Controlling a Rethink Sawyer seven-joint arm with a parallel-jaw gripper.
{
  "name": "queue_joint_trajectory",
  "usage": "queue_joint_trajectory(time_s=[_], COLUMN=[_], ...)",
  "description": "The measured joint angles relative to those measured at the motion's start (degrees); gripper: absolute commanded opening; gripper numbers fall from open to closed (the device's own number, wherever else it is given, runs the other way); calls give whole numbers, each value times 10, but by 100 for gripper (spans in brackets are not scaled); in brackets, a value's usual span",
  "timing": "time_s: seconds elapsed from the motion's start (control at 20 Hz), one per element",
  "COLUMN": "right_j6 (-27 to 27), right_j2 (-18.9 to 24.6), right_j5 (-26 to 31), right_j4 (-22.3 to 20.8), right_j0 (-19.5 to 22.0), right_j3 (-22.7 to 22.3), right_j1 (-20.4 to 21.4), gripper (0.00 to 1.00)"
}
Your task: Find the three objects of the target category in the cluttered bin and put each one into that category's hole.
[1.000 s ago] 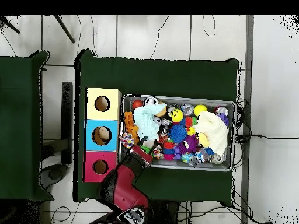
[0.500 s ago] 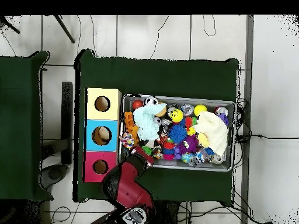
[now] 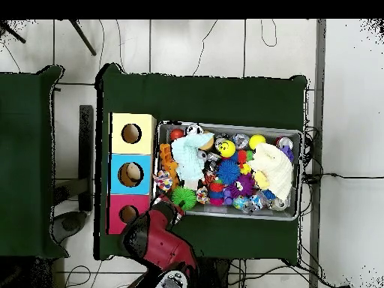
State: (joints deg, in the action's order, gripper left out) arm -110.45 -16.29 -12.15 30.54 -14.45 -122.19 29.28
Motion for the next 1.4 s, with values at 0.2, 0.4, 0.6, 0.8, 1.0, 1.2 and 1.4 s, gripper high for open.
queue_joint_trajectory(time_s=[0.2,0.4,0.6,0.8,1.0,1.2,1.4], right_j6=[0,0,0,0,0,0,0], right_j2=[11,31,51,72,86,97,103], right_j5=[30,31,25,4,-26,-47,-55], right_j4=[-35,-68,-100,-136,-162,-166,-166], right_j0=[12,38,67,100,121,123,123], right_j3=[0,0,1,2,2,2,3], right_j1=[35,68,81,77,63,51,46], gripper=[100,100,100,100,100,100,100])
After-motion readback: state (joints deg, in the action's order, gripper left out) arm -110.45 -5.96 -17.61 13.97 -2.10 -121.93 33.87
